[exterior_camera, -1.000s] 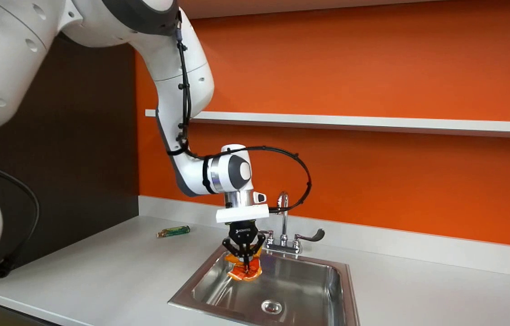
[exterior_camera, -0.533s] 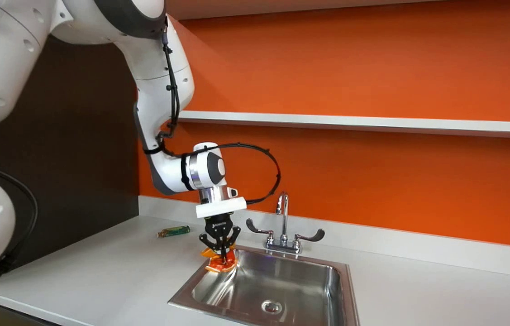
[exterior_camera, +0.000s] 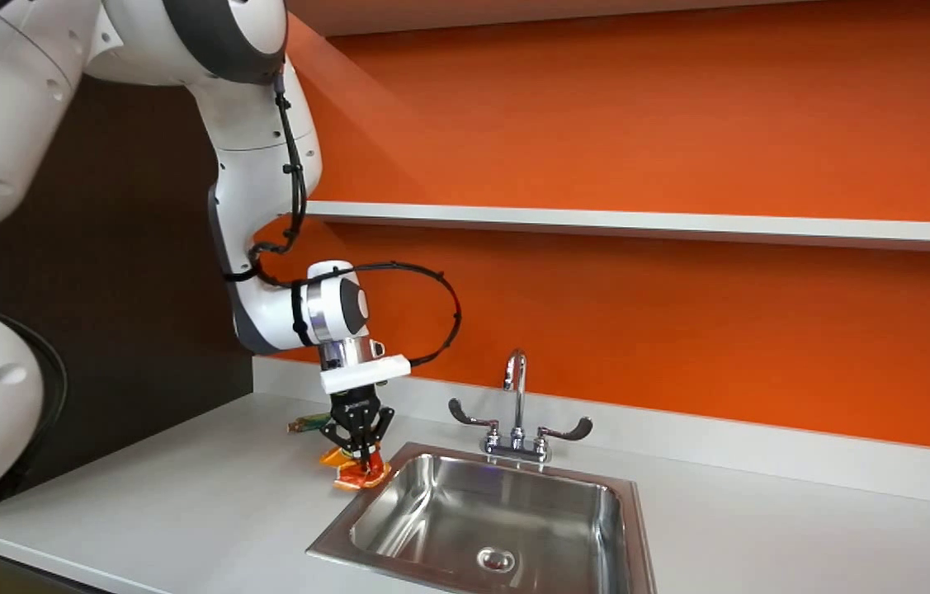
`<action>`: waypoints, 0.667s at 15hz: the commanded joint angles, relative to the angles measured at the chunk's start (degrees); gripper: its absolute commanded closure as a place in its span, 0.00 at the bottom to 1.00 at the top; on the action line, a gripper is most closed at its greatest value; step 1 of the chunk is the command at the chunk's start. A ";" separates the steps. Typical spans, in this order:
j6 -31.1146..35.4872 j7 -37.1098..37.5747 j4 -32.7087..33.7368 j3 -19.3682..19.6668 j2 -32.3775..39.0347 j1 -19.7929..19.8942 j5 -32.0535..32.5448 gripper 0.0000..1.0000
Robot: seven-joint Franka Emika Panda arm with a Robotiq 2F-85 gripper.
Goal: Remove the orange packet from the sink
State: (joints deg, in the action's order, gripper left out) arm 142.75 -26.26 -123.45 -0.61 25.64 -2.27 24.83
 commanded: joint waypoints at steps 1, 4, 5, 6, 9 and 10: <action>0.47 -3.56 0.81 -1.93 0.89 -0.01 1.23 1.00; 0.76 -5.53 1.14 -2.96 1.87 -0.30 1.12 1.00; 0.75 -6.06 1.36 -3.16 2.30 -0.40 1.17 1.00; 0.66 -6.58 1.63 -3.31 2.88 -0.48 1.23 1.00; 0.02 -7.53 2.53 -3.35 4.54 -0.65 1.21 1.00; 0.04 -7.78 2.66 -3.24 4.84 -0.63 1.26 0.74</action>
State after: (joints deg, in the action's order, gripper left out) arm 143.36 -32.37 -122.46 -3.56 28.98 -3.17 24.84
